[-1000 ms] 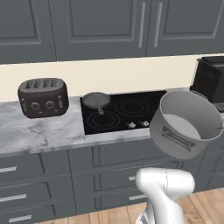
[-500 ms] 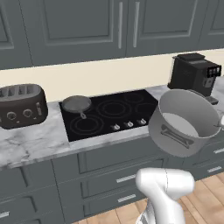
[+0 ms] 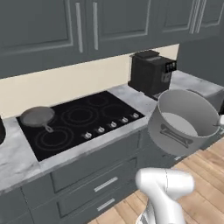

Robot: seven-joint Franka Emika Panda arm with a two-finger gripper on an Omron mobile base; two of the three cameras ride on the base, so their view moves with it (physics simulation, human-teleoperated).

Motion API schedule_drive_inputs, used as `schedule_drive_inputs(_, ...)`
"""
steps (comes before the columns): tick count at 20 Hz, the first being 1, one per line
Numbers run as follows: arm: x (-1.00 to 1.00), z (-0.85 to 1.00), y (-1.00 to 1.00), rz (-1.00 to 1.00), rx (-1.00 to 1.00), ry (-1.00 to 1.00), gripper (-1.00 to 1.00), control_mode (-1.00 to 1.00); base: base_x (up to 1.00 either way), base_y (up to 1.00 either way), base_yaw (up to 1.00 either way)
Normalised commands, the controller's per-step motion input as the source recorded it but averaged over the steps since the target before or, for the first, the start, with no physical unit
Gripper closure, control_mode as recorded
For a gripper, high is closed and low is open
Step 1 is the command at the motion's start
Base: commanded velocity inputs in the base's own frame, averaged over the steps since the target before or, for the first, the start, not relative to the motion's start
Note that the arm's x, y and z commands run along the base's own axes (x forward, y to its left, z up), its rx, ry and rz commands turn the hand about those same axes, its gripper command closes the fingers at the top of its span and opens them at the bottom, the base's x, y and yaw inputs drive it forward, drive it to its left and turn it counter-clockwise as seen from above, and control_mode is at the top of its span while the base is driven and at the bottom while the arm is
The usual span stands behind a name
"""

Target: Move the pot and pan from the stove into the sink.

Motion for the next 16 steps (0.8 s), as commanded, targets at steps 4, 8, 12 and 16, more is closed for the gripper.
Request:
schedule_drive_inputs(4, 0.00, 0.00, 0.00, 0.00, 0.00, 0.00, 1.00, 1.00, 0.00, -0.10, -0.47)
schedule_drive_inputs(8, 0.00, 0.00, 0.00, 0.00, 0.00, 0.00, 1.00, 1.00, 0.00, -0.09, -0.47)
schedule_drive_inputs(12, 0.00, 0.00, 0.00, 0.00, 0.00, 0.00, 1.00, 1.00, 0.00, -0.08, -0.47)
schedule_drive_inputs(16, 0.00, 0.00, 0.00, 0.00, 0.00, 0.00, 1.00, 1.00, 0.00, -0.09, -0.47)
